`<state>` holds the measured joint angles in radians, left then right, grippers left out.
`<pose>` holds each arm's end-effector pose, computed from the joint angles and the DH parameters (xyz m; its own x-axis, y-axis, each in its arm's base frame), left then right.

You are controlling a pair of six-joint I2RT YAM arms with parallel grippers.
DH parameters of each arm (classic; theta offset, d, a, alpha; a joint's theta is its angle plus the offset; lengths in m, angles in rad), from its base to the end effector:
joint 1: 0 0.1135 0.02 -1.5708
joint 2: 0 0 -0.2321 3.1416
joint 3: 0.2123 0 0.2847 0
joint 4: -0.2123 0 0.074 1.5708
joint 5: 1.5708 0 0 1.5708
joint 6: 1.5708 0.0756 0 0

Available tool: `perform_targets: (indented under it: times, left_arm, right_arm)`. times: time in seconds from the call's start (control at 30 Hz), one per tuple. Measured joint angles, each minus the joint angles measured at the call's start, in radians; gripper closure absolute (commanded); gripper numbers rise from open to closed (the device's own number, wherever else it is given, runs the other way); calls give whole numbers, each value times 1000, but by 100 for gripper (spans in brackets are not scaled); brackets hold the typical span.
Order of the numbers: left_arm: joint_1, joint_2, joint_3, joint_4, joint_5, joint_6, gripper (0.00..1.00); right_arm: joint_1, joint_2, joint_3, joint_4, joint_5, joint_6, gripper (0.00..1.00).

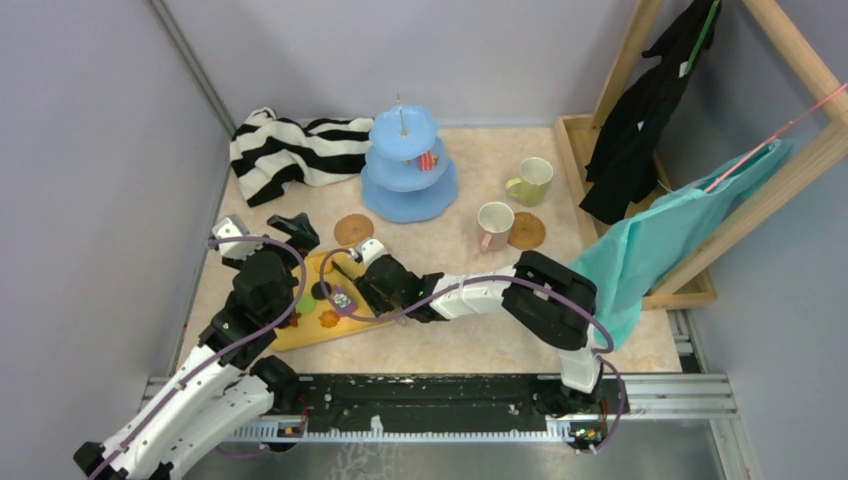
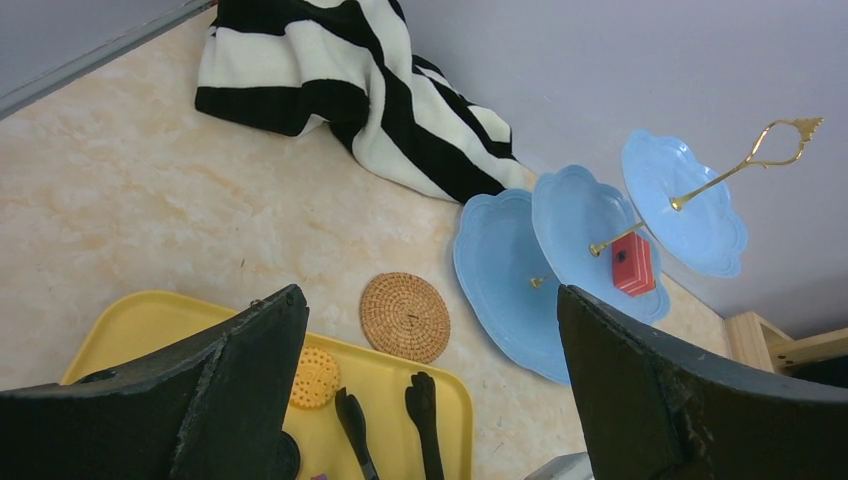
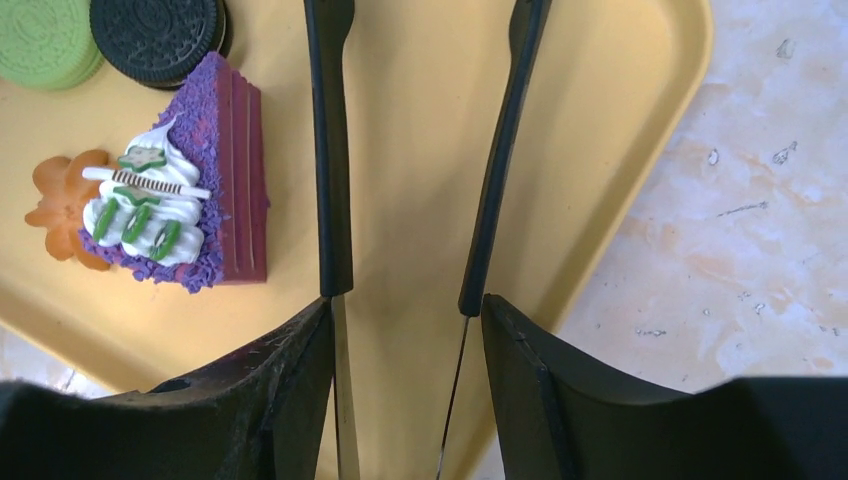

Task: Serve the afternoon tea
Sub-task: Pick up the clamp from the tray.

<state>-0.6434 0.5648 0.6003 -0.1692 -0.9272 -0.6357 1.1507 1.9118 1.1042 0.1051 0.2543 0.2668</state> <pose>0.2109 -0.0825 0.2916 0.0770 -0.5031 -0.8608 -0.2840 0.8165 -0.5026 0.1991 0.3992 0.0775 -0.4665 -0.4188 -0.7791 -0.7074 0.7054 0.0444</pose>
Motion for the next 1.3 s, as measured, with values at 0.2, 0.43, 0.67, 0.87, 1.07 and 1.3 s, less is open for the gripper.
perform_targets:
  times: [0.2,0.43,0.67,0.87,1.07,1.3]
  left_arm:
    - [0,0,-3,-1,-7,0,1]
    - [0,0,-3,0,-18,1,1]
    - [0,-1,-2,0,-23,4,1]
    - [0,-2,6,-3,-25,14,1]
    - [0,-6,10,-3,-27,29,1]
    - [0,-5,21,-5,-35,49,1]
  right_arm:
    - [0,3,0,6,16,5,59]
    - [0,-12,0,-29,18,3,63]
    - [0,-47,5,-115,20,5,63]
    - [0,-128,-7,-158,2,22,65]
    - [0,-285,-85,-189,-24,40,63]
    - [29,-397,-162,-232,-47,66,59]
